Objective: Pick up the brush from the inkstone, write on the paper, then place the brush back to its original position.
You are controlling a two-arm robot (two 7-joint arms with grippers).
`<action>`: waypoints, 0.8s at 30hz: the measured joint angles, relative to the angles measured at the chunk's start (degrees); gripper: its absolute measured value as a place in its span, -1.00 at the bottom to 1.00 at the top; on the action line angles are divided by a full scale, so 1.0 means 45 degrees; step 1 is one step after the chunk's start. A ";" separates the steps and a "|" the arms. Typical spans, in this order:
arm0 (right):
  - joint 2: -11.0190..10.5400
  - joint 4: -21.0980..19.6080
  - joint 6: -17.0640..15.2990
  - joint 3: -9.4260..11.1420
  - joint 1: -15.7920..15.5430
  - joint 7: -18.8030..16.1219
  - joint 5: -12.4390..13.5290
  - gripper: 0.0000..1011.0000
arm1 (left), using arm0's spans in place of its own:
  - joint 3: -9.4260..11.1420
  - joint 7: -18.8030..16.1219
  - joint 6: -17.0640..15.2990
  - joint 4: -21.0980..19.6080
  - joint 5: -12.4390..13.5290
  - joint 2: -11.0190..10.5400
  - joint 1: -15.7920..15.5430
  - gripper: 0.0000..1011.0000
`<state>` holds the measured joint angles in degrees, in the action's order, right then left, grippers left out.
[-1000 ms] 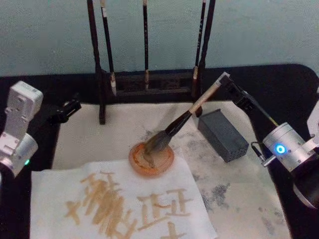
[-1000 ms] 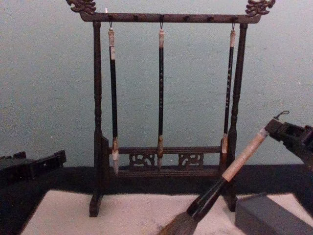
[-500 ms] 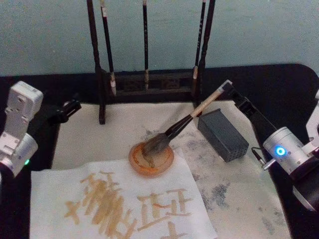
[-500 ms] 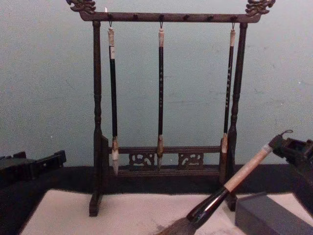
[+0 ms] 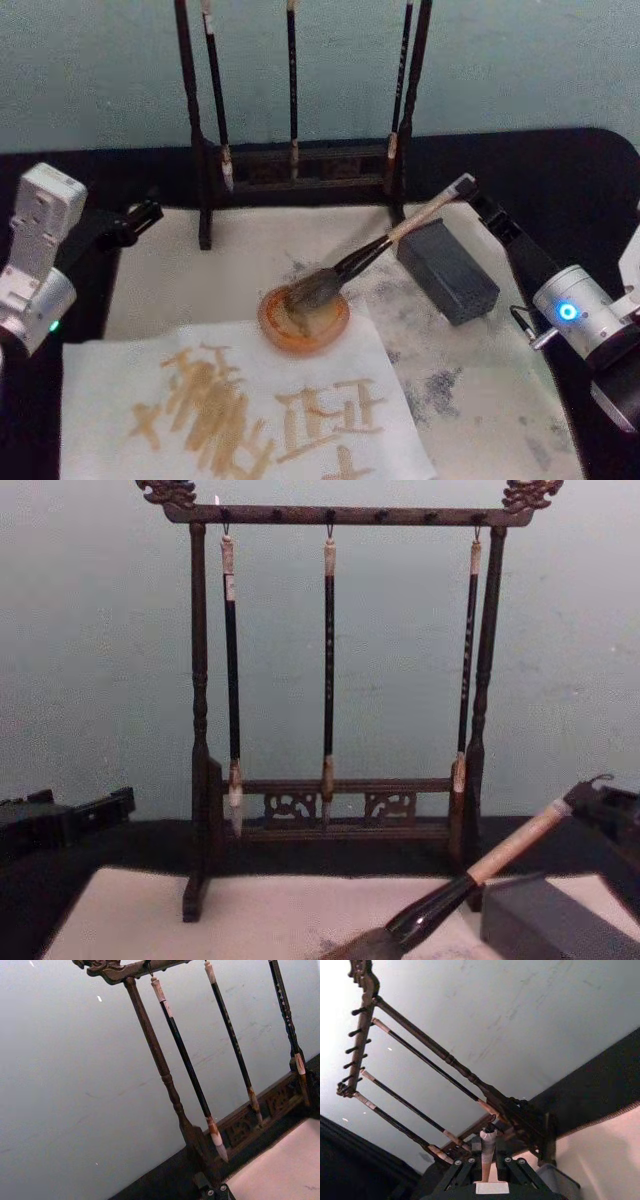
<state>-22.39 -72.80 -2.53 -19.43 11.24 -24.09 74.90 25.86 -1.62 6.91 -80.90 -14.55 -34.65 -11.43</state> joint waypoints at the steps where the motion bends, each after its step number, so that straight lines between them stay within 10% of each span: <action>1: -0.0007 0.0023 0.0002 0.0000 -0.0005 0.0049 0.0030 -0.68 | 0.0001 0.0000 0.0000 -0.0001 0.0000 0.0000 0.0000 0.98; 24: -0.0071 0.0445 -0.0106 -0.0072 -0.0088 0.0819 0.0259 -0.68 | 0.0000 0.0000 0.0000 0.0000 0.0000 0.0000 0.0000 0.98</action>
<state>-22.71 -70.80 -3.01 -19.76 10.85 -20.41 76.06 25.86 -1.62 6.91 -80.90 -14.55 -34.65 -11.43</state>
